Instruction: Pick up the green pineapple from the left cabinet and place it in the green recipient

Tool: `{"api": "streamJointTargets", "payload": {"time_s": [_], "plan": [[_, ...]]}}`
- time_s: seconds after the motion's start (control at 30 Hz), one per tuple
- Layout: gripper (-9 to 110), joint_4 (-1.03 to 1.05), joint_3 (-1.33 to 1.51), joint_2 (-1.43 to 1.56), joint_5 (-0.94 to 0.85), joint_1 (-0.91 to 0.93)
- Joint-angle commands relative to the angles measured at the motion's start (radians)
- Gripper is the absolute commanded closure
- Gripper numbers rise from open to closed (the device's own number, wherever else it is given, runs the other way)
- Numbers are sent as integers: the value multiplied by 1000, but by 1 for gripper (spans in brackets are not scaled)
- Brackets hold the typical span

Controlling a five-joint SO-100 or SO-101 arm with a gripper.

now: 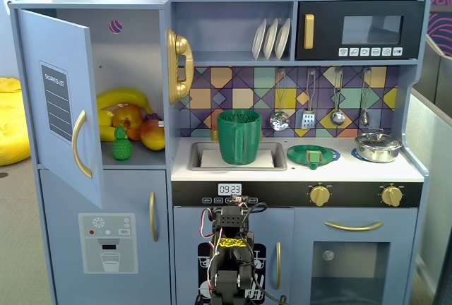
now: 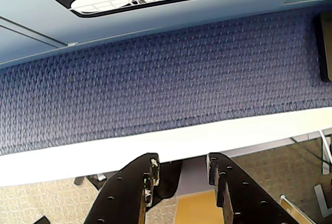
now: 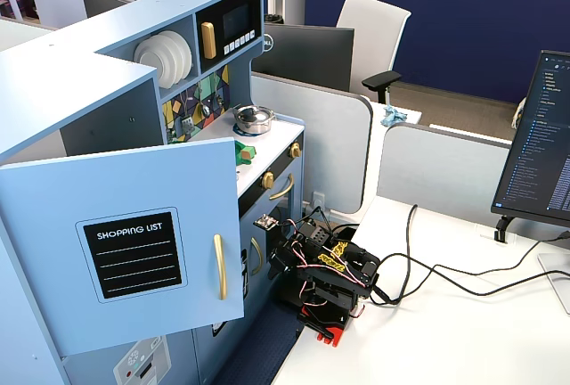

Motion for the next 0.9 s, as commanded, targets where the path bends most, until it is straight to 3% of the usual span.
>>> {"api": "streamJointTargets", "payload": {"time_s": [0.0, 0.47, 0.73, 0.87], "plan": [[101, 186, 8, -6, -14, -46], [101, 117, -6, -9, -89, -120], [101, -242, -109, -71, -55, -403], [101, -420, -202, -130, -124, -528]]}}
